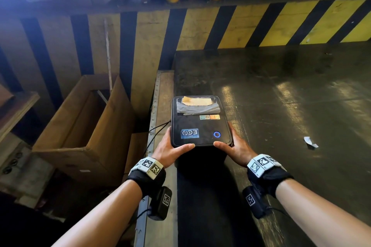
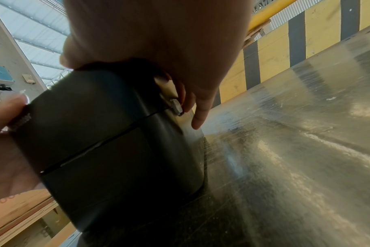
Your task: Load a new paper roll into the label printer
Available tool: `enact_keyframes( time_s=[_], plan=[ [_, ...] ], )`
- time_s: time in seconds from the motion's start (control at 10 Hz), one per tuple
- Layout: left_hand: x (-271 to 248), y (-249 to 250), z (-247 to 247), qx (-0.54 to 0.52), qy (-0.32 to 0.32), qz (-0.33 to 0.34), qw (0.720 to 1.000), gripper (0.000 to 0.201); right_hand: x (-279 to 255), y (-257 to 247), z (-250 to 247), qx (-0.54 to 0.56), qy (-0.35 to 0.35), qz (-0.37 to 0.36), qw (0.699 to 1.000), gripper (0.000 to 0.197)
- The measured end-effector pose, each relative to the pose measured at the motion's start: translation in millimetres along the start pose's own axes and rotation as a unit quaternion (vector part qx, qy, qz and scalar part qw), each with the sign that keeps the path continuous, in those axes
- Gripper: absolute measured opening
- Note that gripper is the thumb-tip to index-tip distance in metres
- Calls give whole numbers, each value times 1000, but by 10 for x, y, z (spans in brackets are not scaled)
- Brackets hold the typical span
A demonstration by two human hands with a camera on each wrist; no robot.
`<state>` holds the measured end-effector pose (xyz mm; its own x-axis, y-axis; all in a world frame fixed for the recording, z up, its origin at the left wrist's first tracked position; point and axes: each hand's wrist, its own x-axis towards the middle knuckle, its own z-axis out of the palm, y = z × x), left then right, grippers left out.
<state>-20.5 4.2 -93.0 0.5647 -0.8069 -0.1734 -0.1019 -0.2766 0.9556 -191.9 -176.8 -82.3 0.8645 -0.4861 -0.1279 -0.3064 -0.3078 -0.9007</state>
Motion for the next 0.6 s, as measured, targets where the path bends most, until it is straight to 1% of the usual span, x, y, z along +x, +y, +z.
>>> enact_keyframes(
  time_s=[0.2,0.4,0.5,0.6],
  plan=[
    [-4,4,6,-3,-2,1,1000,102,4,0,7,3,2,-7,1000,105],
    [-17,10,-6,10,-2,-15,1000,110,11,30,-1,-9,0,-4,1000,103],
    [-41,148,-22,36,-6,-27,999,107,-1,-38,-13,-38,-9,14,999,99],
    [-341,128,-11,188,13,-29,982,87,-114,-102,-102,-122,71,-34,989,83]
  ],
)
